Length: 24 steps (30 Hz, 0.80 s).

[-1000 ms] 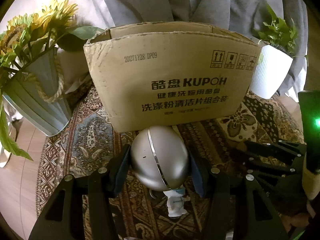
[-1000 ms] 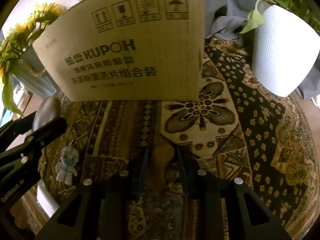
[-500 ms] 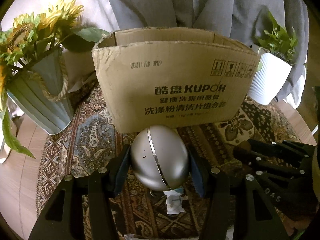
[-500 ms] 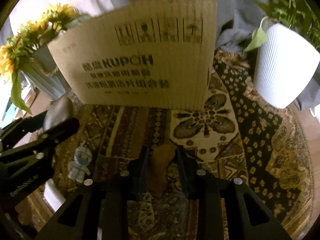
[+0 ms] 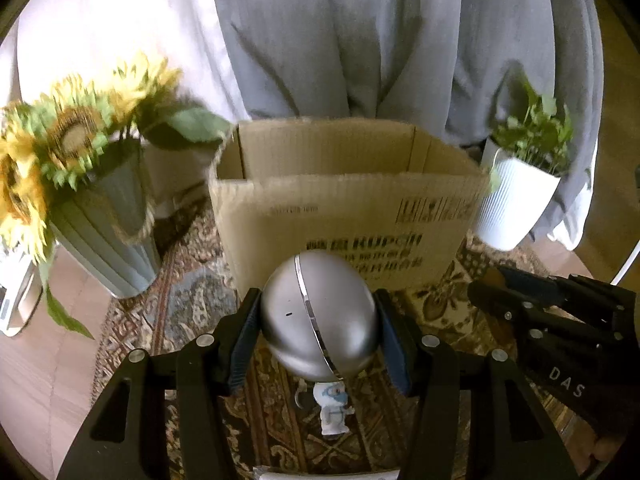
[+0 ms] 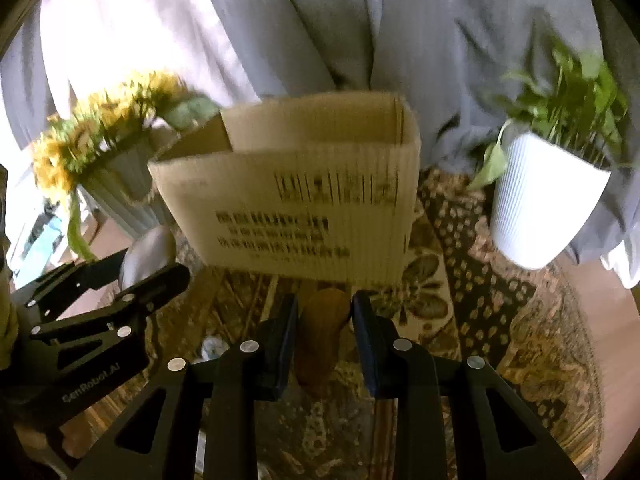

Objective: Organize rigid objects

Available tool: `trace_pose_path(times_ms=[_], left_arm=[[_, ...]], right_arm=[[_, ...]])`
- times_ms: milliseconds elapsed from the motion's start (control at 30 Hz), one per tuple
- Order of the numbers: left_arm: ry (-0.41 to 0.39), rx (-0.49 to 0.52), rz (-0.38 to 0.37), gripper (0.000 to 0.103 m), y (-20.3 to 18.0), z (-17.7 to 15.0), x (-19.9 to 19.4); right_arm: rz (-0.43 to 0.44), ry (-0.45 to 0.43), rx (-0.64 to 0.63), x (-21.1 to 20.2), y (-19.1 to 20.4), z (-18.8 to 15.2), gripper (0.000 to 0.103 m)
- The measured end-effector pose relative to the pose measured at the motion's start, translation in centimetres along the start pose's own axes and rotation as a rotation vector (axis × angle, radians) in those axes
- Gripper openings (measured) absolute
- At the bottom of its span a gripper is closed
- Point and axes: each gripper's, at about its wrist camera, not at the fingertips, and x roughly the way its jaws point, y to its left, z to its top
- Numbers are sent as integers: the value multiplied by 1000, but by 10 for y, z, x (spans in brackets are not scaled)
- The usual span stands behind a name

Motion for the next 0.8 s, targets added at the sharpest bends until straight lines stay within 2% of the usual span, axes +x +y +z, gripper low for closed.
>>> trace_pose_path(times_ms=[467,800], left_arm=[[-148,8,22,54,12,45,-35],[-236,33,43,54,19,77,-47]], right_arm=[[22,-195,-30,-41,17,46,29],[33,-299,-57,-54,27,79,29]])
